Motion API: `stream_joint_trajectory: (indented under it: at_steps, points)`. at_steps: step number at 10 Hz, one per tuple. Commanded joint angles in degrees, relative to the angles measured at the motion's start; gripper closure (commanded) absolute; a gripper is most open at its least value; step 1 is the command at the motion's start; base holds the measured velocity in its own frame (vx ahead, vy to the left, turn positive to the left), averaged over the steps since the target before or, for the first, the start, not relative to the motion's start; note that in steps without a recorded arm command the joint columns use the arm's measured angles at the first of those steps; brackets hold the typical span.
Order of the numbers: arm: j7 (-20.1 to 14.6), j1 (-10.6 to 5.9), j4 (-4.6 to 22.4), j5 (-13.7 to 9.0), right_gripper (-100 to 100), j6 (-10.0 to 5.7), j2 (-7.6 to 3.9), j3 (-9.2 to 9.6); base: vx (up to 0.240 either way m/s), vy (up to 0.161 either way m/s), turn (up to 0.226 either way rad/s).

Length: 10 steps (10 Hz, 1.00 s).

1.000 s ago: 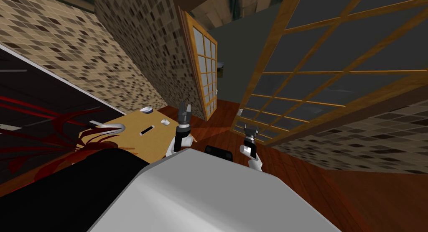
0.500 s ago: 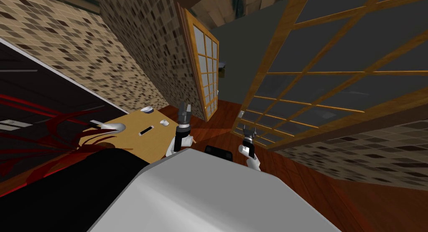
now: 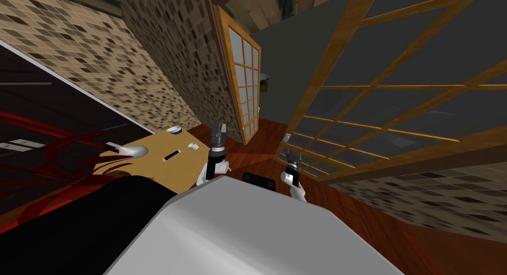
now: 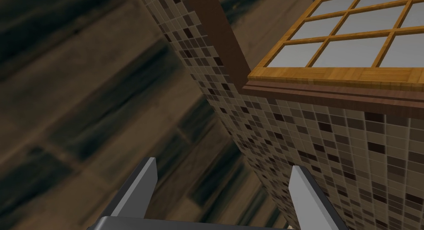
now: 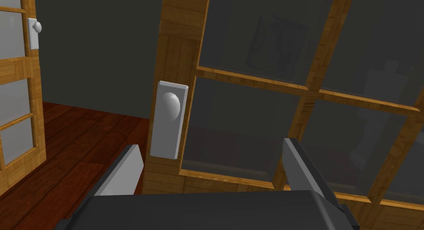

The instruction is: Push the door open

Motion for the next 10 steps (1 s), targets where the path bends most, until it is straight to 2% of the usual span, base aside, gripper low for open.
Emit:
stream_joint_trajectory:
  at_steps: [1,4,5,10]
  points:
    - [-1.43,-0.76,1.95,-0.41,-100,-0.48,0.38,-0.1,0.088,-0.019,0.049]
    - [-3.88,-2.04,5.39,-1.13,-100,-1.36,1.12,-0.27,0.084,-0.027,0.049]
    - [-3.88,-2.04,5.39,-1.13,-100,-1.36,1.12,-0.27,0.054,-0.021,0.016]
    - [-7.15,-3.75,9.96,-2.1,-100,-2.52,2.39,-0.49,0.055,-0.02,0.034]
